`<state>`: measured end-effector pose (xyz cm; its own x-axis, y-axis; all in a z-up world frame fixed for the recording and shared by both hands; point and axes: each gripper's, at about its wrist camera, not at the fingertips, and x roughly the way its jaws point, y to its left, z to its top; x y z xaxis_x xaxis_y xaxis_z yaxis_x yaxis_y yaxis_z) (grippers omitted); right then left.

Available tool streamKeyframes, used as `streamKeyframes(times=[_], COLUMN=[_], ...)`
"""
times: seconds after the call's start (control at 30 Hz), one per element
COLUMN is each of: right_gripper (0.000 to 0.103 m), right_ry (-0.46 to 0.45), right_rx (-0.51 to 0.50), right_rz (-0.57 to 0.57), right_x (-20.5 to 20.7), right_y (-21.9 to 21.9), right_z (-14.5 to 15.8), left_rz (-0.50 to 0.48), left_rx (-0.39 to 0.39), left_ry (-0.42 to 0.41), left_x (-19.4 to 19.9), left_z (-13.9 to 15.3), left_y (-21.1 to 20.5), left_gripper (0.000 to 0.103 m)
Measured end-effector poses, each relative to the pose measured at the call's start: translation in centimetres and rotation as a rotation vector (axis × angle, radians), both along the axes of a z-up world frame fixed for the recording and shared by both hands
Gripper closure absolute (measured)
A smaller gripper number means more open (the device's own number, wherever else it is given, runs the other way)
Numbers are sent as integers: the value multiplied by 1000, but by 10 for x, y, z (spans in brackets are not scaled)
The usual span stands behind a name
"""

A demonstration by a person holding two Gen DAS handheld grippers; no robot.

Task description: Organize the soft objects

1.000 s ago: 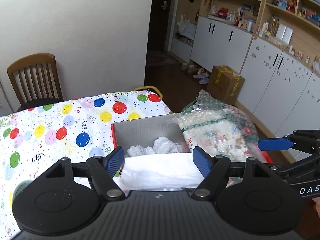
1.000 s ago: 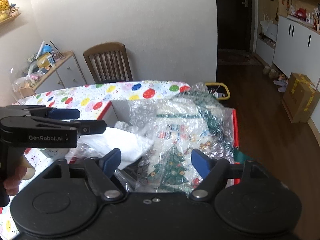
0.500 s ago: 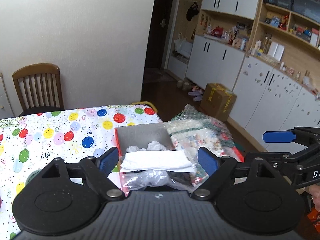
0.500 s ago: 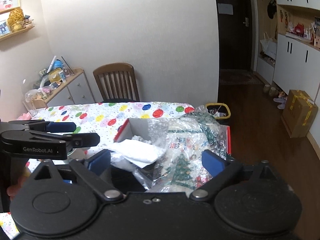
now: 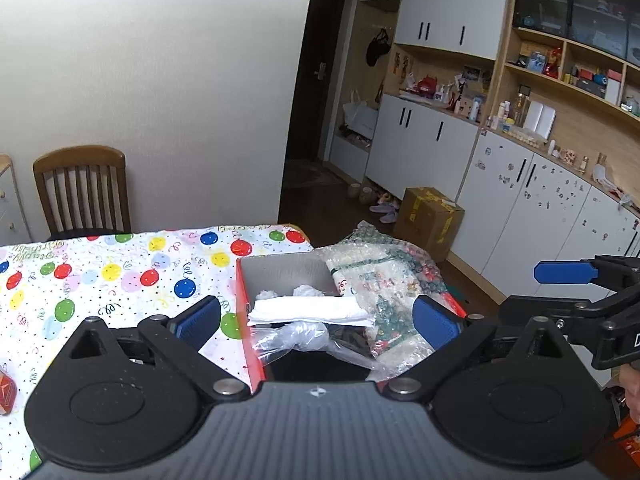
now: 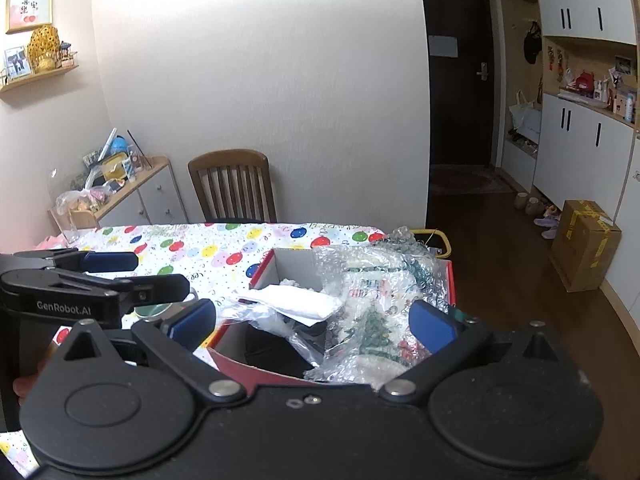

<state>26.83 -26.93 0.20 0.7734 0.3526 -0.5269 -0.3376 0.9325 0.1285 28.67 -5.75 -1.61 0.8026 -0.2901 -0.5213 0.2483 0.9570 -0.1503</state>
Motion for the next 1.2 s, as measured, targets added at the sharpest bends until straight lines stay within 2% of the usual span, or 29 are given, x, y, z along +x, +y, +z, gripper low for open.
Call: streamKeyframes(times=[0.13,0.53,0.9,1.2], right_gripper=[0,0,0,0], right_ry=[-26,-95,-58,-55], right_rx=[9,25,47,55], right_rz=[-15,-71,-68,-67], right_x=[-16,-46,-60,-65], right_y=[1,2,11,16], right_z=[2,6,-6,-4], left_rz=[-19,37,40,26], left_rx=[-8,26,20,29], left_ry=[1,33,35,8], left_x=[-13,-41,-58,-69], left_z=[2,-1,4,9], left_y=[3,5,6,2], left_gripper=[0,0,0,0])
